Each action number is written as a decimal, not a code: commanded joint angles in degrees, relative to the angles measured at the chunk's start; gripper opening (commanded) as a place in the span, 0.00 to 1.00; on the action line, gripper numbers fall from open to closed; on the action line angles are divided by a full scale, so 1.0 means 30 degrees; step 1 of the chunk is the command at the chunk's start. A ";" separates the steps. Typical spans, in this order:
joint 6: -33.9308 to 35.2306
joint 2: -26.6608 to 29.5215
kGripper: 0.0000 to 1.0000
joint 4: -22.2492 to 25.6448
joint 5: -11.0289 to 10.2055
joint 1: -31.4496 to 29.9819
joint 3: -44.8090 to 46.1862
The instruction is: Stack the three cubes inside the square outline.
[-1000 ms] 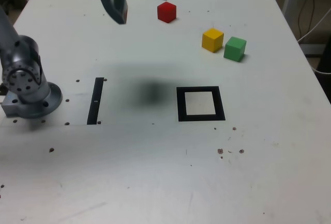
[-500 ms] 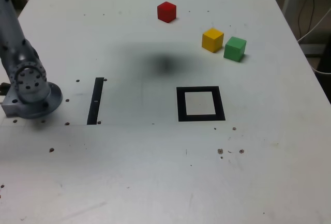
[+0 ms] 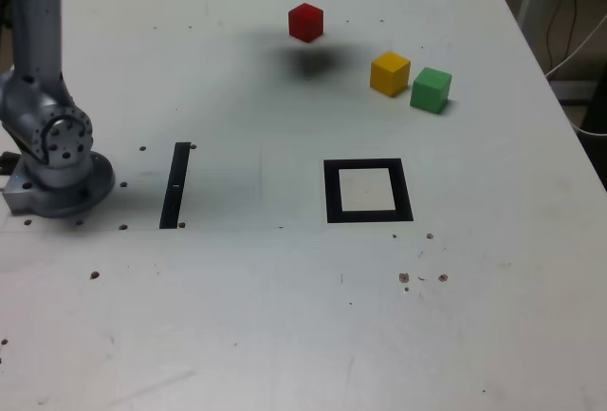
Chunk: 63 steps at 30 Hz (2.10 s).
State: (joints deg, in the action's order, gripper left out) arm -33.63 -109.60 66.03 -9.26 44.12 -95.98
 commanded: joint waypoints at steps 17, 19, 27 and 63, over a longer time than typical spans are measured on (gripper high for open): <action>-0.1866 -0.3526 0.98 0.1381 -0.1012 0.0560 -0.1805; -0.2080 -0.3672 0.98 0.1584 -0.1051 0.0485 -0.1840; -0.2550 -0.4786 0.97 0.1931 -0.1006 0.0270 -0.2723; -0.2587 -0.7919 0.90 0.4741 -0.1568 -0.0160 -0.5874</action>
State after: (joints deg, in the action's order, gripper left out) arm -41.22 -132.74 80.35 -13.87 43.86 -113.25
